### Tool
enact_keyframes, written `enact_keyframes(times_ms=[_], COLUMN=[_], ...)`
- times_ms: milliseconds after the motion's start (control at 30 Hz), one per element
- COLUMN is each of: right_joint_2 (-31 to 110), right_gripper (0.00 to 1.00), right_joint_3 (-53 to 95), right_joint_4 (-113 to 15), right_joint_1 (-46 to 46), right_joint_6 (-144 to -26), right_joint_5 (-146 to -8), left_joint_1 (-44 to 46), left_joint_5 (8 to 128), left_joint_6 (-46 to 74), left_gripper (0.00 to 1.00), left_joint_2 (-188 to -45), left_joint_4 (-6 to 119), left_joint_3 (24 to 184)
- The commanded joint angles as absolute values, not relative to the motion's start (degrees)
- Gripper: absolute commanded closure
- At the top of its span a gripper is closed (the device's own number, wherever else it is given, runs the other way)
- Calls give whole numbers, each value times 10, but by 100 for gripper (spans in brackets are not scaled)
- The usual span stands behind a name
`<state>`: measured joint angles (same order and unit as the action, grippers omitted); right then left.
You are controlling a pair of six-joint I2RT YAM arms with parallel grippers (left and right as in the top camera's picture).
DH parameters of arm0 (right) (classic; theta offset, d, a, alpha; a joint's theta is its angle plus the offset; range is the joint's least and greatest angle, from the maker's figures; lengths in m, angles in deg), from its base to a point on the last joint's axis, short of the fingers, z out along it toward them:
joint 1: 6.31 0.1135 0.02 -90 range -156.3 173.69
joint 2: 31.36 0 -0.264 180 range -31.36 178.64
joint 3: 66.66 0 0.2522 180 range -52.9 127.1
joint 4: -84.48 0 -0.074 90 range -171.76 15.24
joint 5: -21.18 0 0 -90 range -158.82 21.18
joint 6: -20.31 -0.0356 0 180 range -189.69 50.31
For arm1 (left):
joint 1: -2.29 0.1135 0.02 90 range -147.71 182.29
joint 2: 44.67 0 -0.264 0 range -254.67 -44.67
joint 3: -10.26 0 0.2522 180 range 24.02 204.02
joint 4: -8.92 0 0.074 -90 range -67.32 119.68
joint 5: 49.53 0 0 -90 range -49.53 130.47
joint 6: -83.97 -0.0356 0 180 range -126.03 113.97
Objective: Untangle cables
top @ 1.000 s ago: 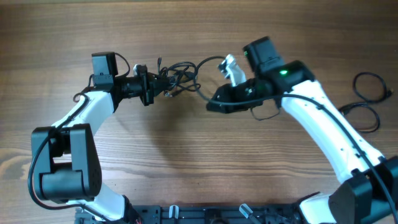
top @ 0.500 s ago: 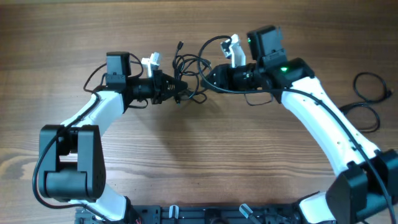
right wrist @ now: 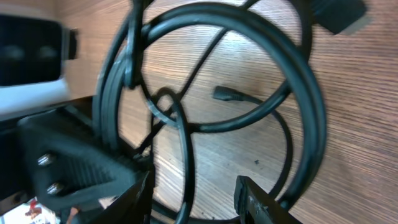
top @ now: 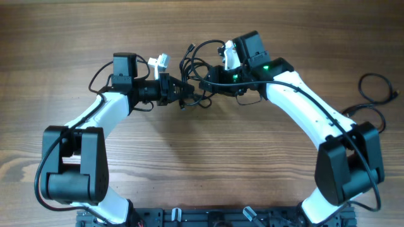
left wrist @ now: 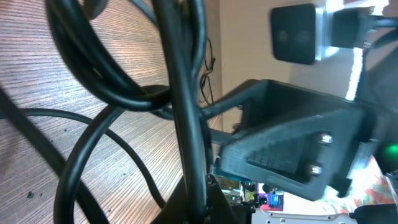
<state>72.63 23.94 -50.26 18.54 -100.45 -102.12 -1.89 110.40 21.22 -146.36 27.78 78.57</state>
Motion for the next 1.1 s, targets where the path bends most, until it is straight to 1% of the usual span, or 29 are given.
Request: enact_keyframes(times_ms=[0, 167, 267, 300, 467, 567, 633, 733, 867, 1000, 1067], right_joint_2=[758, 763, 763, 763, 763, 763, 763, 763, 756, 697, 667], right_gripper=[55, 57, 57, 61, 83, 92, 96, 96, 96, 96, 96], right_joint_3=[235, 235, 235, 235, 235, 235, 235, 235, 235, 236, 236], right_joint_4=[-512, -524, -531, -530, -523, -524, -524, -526, -516, -510, -507], right_joint_1=[191, 193, 193, 193, 193, 193, 193, 193, 189, 188, 188], right_joint_6=[-1028, -1035, -1088, -1104, -1104, -1102, -1102, -1099, -1060, -996, -994], right_joint_5=[-997, -1035, -1084, -1087, -1087, -1087, -1087, -1087, -1111, -1122, -1099], left_joint_1=[-21, -21, -21, -21, -21, -21, -21, -21, -19, -16, -16], left_joint_5=[1124, 1124, 1124, 1124, 1124, 1124, 1124, 1124, 1116, 922, 894], left_joint_6=[196, 196, 197, 197, 197, 197, 197, 197, 214, 325, 337], left_gripper=[96, 96, 96, 96, 96, 96, 96, 96, 96, 96, 96], left_joint_2=[-1460, -1460, -1460, -1460, -1460, -1460, -1460, -1460, -1460, -1460, -1460], left_joint_4=[276, 276, 276, 276, 276, 276, 276, 276, 284, 363, 381], left_joint_3=[791, 791, 791, 791, 791, 791, 791, 791, 791, 791, 791])
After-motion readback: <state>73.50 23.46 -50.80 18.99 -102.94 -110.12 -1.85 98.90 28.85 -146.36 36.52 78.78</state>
